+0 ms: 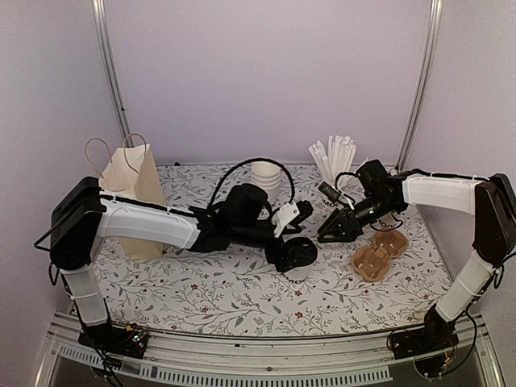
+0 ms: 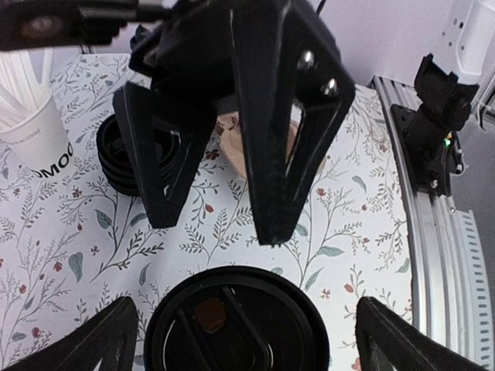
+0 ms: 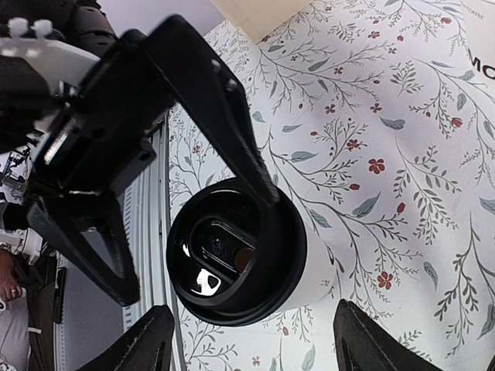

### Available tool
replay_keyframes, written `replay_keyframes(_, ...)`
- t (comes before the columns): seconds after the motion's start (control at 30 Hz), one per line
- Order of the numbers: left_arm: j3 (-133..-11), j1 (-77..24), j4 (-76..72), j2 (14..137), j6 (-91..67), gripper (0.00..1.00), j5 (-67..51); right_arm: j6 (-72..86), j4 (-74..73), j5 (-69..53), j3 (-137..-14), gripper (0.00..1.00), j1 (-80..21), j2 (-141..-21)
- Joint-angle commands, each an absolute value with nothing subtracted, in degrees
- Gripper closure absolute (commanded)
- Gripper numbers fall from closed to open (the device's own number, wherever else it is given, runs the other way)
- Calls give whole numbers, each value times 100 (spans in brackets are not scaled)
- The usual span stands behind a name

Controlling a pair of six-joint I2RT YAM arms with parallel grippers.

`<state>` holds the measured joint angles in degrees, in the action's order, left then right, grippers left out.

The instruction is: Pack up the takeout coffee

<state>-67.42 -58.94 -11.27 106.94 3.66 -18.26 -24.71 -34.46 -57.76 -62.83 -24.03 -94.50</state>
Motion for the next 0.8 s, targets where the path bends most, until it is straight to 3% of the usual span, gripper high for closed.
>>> replay_keyframes(0.0,-6829,-5864,-1084,10173,-181,0,-1720,-2539,-3420,-5474,-6309,27,-2399,-9364)
replay_keyframes(0.3,-6537,-5500,-711,10002,-2143,5,-1711,-2522,-3682,-5662,-6523,28,-2408,-9593)
replay_keyframes(0.77,-6211,-5183,-1469,10224,-2504,8,-2225,-2531,-4214,-5566,-6581,20,-2837,-9915)
